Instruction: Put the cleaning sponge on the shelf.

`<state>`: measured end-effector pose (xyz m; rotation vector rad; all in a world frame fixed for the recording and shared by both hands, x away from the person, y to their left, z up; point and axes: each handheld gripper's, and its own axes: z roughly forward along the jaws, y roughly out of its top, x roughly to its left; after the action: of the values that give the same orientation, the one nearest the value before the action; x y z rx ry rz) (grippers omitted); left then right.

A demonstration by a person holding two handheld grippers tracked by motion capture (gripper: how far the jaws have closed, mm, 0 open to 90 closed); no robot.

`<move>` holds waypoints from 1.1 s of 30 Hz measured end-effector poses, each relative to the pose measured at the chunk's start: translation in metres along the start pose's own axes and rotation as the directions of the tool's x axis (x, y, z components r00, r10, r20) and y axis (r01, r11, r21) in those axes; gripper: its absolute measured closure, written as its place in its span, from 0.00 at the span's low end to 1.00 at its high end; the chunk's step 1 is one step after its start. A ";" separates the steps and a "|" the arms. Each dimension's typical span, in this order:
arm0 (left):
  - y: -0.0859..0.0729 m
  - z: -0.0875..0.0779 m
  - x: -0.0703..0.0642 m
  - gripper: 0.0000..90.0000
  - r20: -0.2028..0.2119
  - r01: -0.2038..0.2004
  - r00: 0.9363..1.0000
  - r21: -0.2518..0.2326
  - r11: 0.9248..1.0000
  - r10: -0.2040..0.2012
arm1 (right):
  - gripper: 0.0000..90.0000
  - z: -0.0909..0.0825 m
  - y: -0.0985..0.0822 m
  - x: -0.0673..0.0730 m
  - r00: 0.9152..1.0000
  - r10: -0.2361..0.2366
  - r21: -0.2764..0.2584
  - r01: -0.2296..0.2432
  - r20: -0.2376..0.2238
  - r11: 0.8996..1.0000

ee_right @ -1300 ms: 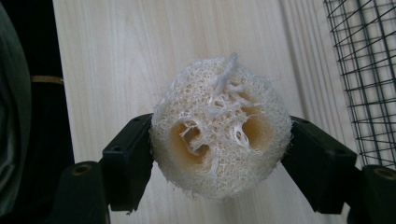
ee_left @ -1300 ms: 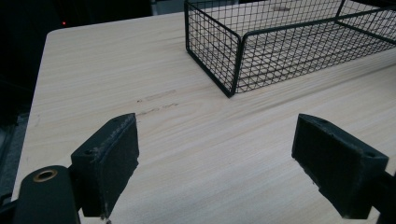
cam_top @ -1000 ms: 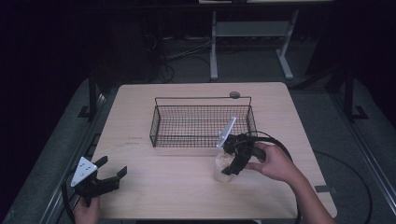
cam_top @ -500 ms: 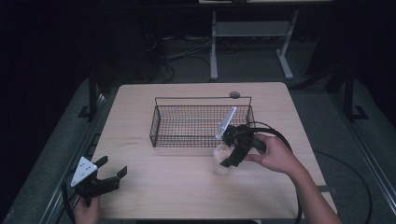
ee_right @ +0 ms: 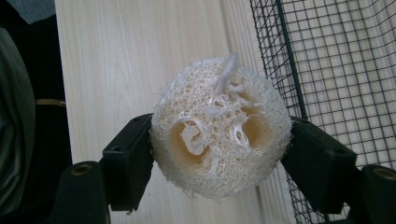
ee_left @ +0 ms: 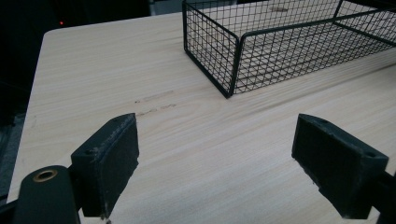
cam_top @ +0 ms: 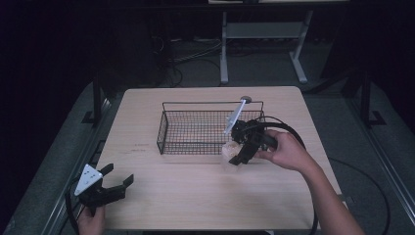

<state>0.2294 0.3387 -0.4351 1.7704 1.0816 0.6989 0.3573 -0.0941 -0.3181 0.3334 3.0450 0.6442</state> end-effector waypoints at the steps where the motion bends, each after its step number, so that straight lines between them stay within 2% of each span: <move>1: 0.000 0.000 0.000 0.16 -0.001 0.000 1.000 -0.001 1.000 0.000 | 0.31 -0.001 0.001 -0.001 1.000 -0.001 0.003 0.001 0.003 1.000; 27: 0.000 -0.001 0.001 0.16 0.000 0.009 1.000 -0.007 1.000 -0.009 | 0.31 -0.028 0.034 -0.031 0.999 -0.004 0.015 0.003 0.038 1.000; 33: 0.000 -0.001 0.002 0.16 -0.001 0.012 1.000 -0.009 1.000 -0.012 | 0.31 -0.030 0.038 -0.042 0.999 0.015 0.013 -0.015 0.043 1.000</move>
<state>0.2292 0.3409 -0.4351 1.7543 1.0871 0.6965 0.4042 -0.0809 -0.2768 0.3656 3.0099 0.6095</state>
